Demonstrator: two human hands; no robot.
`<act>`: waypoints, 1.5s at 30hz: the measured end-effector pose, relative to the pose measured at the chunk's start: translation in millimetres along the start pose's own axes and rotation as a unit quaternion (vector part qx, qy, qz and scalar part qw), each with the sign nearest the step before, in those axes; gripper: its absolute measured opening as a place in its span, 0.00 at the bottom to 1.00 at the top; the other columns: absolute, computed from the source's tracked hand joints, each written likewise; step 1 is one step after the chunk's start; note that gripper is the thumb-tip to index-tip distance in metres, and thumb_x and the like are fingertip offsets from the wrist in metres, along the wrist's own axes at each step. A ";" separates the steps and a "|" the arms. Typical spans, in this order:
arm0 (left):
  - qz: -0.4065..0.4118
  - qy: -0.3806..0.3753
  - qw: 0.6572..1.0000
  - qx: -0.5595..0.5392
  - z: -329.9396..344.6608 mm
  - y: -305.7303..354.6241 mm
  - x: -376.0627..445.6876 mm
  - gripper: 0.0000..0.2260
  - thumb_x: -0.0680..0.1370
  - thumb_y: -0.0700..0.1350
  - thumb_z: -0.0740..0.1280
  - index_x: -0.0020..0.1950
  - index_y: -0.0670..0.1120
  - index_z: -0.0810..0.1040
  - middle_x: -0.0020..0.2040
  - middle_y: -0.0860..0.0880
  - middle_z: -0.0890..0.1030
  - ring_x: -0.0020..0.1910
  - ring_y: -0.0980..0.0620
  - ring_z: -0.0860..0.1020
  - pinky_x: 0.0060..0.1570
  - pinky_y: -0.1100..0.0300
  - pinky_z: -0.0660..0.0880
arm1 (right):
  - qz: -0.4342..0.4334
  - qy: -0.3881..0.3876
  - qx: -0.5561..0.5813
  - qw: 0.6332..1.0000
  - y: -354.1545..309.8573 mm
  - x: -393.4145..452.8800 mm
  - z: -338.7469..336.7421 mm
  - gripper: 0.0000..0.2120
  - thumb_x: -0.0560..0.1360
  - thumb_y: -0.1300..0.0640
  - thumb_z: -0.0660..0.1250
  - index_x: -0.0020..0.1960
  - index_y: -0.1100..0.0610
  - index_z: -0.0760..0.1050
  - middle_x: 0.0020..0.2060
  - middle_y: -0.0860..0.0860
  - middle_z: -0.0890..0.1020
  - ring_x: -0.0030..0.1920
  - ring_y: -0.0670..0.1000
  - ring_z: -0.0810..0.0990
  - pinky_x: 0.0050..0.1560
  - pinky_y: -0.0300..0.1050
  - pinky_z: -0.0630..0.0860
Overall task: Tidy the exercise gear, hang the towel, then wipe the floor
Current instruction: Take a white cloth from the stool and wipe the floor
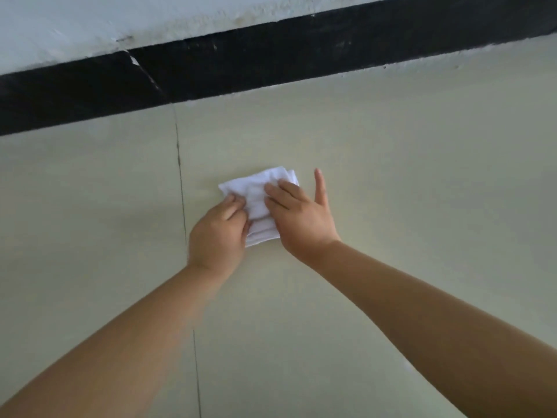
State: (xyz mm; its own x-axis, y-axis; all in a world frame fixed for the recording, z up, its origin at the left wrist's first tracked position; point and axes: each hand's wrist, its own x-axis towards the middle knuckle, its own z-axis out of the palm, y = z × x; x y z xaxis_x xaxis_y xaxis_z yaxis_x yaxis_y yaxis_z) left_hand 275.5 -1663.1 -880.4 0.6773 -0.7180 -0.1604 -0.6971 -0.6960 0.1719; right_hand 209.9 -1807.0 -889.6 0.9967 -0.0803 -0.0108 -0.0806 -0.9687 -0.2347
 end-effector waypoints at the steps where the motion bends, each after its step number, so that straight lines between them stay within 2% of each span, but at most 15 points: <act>1: 0.033 0.008 0.999 0.010 3.0 15.0 8.9 0.15 0.69 0.43 0.58 0.35 0.40 0.84 0.43 0.44 0.86 0.44 0.45 0.86 0.31 0.60 0.80 | 0.012 -0.015 -0.015 1.000 16.2 -10.8 -2.5 0.18 0.66 0.58 0.54 0.39 0.55 0.83 0.47 0.49 0.86 0.50 0.50 0.84 0.54 0.74 0.67; 6: 0.130 -0.012 0.991 0.010 -0.9 121.9 82.7 0.15 0.68 0.37 0.58 0.38 0.38 0.85 0.40 0.44 0.86 0.43 0.47 0.85 0.31 0.61 0.79 | 0.105 -0.031 -0.070 0.991 123.9 -56.5 -28.3 0.17 0.68 0.58 0.56 0.44 0.59 0.83 0.51 0.54 0.85 0.51 0.57 0.84 0.58 0.75 0.59; 9: 0.139 -0.050 0.986 0.079 -7.2 173.0 120.2 0.16 0.79 0.34 0.54 0.62 0.36 0.77 0.62 0.40 0.77 0.64 0.42 0.74 0.57 0.53 0.74 | 0.115 -0.032 -0.071 0.990 166.3 -57.5 -41.5 0.17 0.71 0.57 0.57 0.47 0.60 0.83 0.52 0.56 0.84 0.53 0.60 0.83 0.59 0.76 0.56; 10: 0.129 -0.077 0.985 0.080 -11.9 177.7 126.7 0.17 0.81 0.35 0.52 0.65 0.37 0.74 0.65 0.41 0.75 0.66 0.41 0.72 0.60 0.53 0.71 | 0.123 -0.025 -0.063 0.990 169.9 -51.2 -45.1 0.15 0.72 0.58 0.59 0.48 0.60 0.83 0.53 0.57 0.84 0.55 0.60 0.82 0.60 0.76 0.55; 14: 0.078 -0.081 0.987 0.119 -27.0 146.0 131.4 0.16 0.82 0.36 0.51 0.66 0.37 0.72 0.65 0.41 0.74 0.65 0.40 0.73 0.59 0.51 0.71 | 0.172 -0.061 0.006 0.983 150.4 -7.3 -48.4 0.15 0.79 0.60 0.56 0.63 0.57 0.75 0.71 0.49 0.69 0.74 0.50 0.62 0.71 0.65 0.39; 16: 0.022 -0.080 0.988 0.130 -33.5 111.9 125.7 0.15 0.81 0.36 0.53 0.64 0.37 0.73 0.64 0.40 0.74 0.63 0.39 0.74 0.58 0.49 0.72 | 0.145 -0.088 0.011 0.986 124.3 22.8 -41.4 0.16 0.80 0.60 0.53 0.65 0.53 0.71 0.73 0.47 0.64 0.75 0.48 0.55 0.72 0.62 0.37; 21: -0.038 -0.007 0.997 0.070 -21.6 17.8 71.5 0.12 0.78 0.40 0.57 0.53 0.37 0.78 0.57 0.39 0.78 0.53 0.38 0.79 0.47 0.47 0.75 | 0.083 -0.128 0.026 0.988 42.3 51.6 -26.1 0.18 0.79 0.60 0.54 0.67 0.53 0.68 0.74 0.46 0.60 0.76 0.48 0.51 0.73 0.61 0.37; 23: -0.021 0.008 0.999 0.037 -13.6 -0.2 33.2 0.17 0.74 0.45 0.54 0.44 0.37 0.80 0.48 0.39 0.81 0.44 0.38 0.81 0.37 0.50 0.77 | 0.037 -0.116 0.031 0.992 13.1 36.1 -17.7 0.17 0.77 0.59 0.60 0.65 0.56 0.72 0.72 0.49 0.66 0.75 0.51 0.58 0.72 0.64 0.43; 24: -0.003 0.014 1.000 0.025 -10.0 -5.4 13.1 0.18 0.72 0.46 0.53 0.40 0.36 0.80 0.43 0.39 0.82 0.39 0.39 0.81 0.32 0.52 0.77 | -0.008 -0.069 0.014 0.998 1.4 23.1 -12.6 0.15 0.72 0.60 0.67 0.58 0.57 0.78 0.66 0.51 0.74 0.70 0.53 0.68 0.70 0.69 0.52; 26: 0.050 0.032 0.998 0.028 -3.2 -8.8 -24.1 0.16 0.70 0.44 0.56 0.35 0.37 0.80 0.38 0.40 0.82 0.33 0.41 0.81 0.29 0.55 0.76 | -0.072 -0.008 -0.035 0.997 -9.5 -6.9 -4.6 0.13 0.56 0.61 0.79 0.40 0.56 0.84 0.48 0.51 0.85 0.51 0.55 0.83 0.56 0.72 0.68; 30: 0.189 0.087 0.977 0.036 16.7 9.1 -74.8 0.13 0.72 0.41 0.61 0.31 0.39 0.80 0.35 0.41 0.82 0.38 0.43 0.76 0.40 0.57 0.68 | -0.107 -0.037 -0.048 0.992 -11.2 -80.0 0.8 0.11 0.53 0.62 0.79 0.33 0.55 0.81 0.40 0.49 0.84 0.42 0.54 0.83 0.54 0.70 0.71; 36: 0.337 0.099 0.936 -0.006 38.6 89.7 -75.8 0.14 0.74 0.37 0.62 0.29 0.44 0.77 0.30 0.46 0.79 0.30 0.46 0.79 0.37 0.58 0.78 | -0.057 0.002 -0.050 0.997 36.7 -180.0 -11.2 0.11 0.57 0.66 0.73 0.38 0.57 0.80 0.45 0.51 0.84 0.49 0.53 0.71 0.62 0.64 0.60; 39: 0.392 0.097 0.915 0.005 41.2 145.8 -55.1 0.13 0.69 0.37 0.60 0.26 0.45 0.78 0.27 0.48 0.77 0.28 0.49 0.79 0.30 0.62 0.75 | -0.024 -0.008 -0.106 0.994 69.3 -225.9 -23.5 0.10 0.61 0.67 0.68 0.40 0.56 0.79 0.47 0.52 0.84 0.49 0.53 0.73 0.65 0.63 0.58; 43: 0.382 0.067 0.921 0.020 45.4 218.0 -22.0 0.15 0.64 0.39 0.56 0.23 0.40 0.80 0.24 0.47 0.78 0.24 0.49 0.79 0.20 0.66 0.71 | 0.069 -0.031 -0.169 0.983 121.0 -247.1 -46.6 0.13 0.66 0.62 0.58 0.47 0.54 0.76 0.48 0.52 0.84 0.46 0.54 0.81 0.70 0.57 0.52; 45: 0.348 0.035 0.937 0.008 42.9 240.4 4.4 0.17 0.63 0.39 0.54 0.21 0.38 0.79 0.22 0.45 0.78 0.22 0.49 0.78 0.18 0.66 0.70 | 0.124 -0.056 -0.178 0.975 144.7 -233.2 -54.5 0.13 0.66 0.63 0.62 0.47 0.55 0.79 0.49 0.52 0.84 0.46 0.55 0.84 0.73 0.56 0.47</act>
State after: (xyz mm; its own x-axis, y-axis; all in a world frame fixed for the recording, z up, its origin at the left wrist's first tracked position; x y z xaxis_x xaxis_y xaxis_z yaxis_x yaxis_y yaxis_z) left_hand 100.8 -1833.9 -881.4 0.0715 -0.9962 0.0494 -0.9785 -0.0604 0.1970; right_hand -34.7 -1941.3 -868.1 0.9397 -0.3147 -0.1341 -0.2963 -0.9446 0.1409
